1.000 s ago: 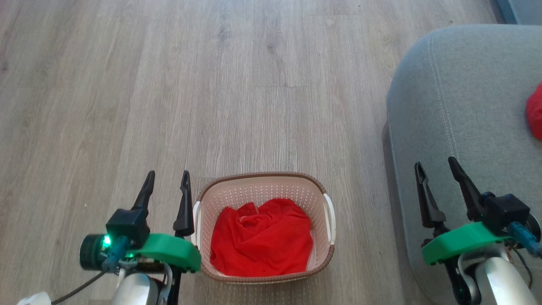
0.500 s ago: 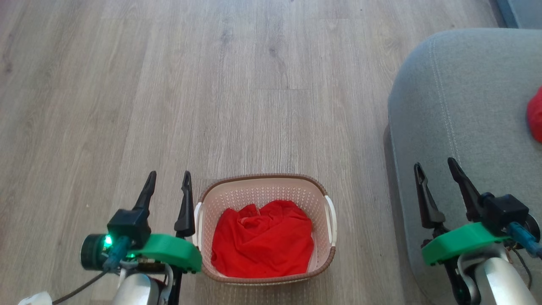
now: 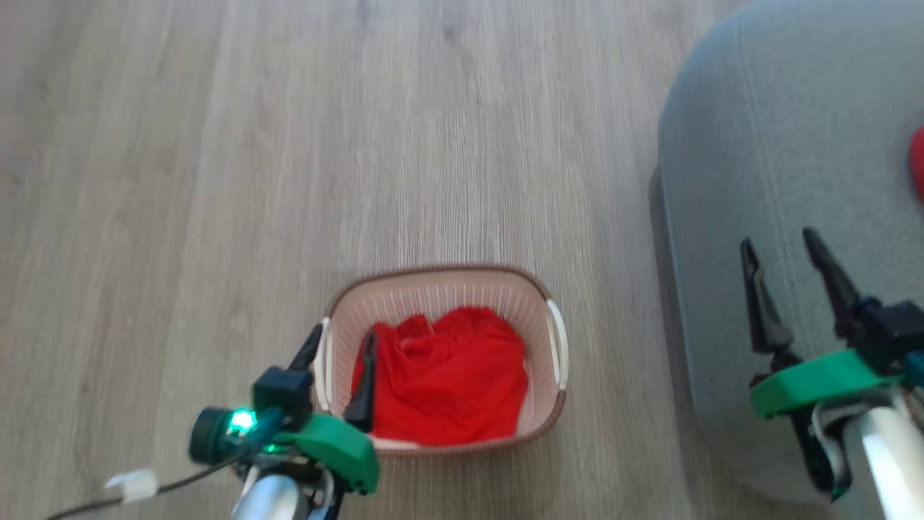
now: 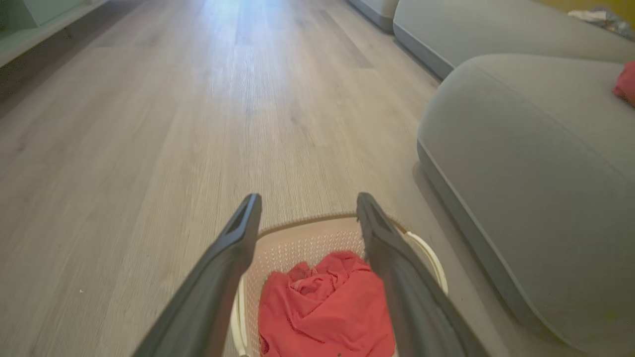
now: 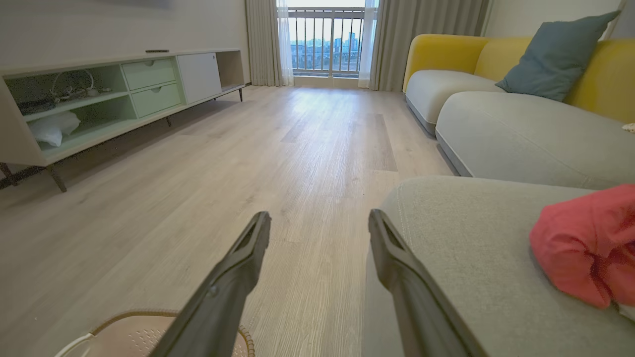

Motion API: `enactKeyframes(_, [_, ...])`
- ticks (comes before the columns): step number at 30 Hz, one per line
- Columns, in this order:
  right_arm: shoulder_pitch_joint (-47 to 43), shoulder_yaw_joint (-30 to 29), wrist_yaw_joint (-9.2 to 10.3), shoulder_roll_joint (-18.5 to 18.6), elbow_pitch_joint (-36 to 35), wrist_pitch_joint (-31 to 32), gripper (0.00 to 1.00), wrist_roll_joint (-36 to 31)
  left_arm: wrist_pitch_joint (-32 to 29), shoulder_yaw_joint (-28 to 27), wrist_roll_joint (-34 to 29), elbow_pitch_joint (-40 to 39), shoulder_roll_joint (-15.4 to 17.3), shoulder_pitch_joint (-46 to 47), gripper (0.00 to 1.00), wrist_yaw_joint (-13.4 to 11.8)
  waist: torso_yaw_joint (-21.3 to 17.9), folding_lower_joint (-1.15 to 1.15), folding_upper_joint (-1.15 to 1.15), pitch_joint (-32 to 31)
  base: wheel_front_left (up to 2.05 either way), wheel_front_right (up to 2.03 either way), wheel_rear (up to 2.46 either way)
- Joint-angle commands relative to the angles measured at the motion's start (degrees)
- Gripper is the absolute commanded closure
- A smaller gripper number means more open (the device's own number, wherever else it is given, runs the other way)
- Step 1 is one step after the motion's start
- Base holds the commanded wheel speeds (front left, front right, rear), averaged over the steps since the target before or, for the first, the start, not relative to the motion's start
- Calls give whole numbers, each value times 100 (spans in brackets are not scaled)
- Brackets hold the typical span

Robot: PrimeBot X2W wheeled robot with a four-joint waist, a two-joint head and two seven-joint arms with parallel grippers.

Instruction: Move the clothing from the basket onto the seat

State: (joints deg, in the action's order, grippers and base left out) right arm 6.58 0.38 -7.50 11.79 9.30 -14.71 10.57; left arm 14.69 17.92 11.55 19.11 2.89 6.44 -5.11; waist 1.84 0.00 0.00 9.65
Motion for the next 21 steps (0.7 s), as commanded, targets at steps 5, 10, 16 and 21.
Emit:
enactKeyframes(5, [460,101,1,210,-469,-29,0,-94,31,194,-261,331,-2,829,0,108,-175,0,0,1091,0,0,0])
enactKeyframes(10, [701,110,1,277,-697,-29,0,-99,31,487,-481,1009,-2,1501,0,191,-347,0,0,1990,0,0,0])
enactKeyframes(16, [941,173,1,233,-923,-29,0,-83,31,810,-791,1934,-2,2363,0,322,-604,0,0,2883,0,0,0])
enactKeyframes(21, [1060,266,1,150,-1073,-29,0,-81,31,951,-919,2644,-1,2891,0,415,-784,0,0,3351,0,0,0])
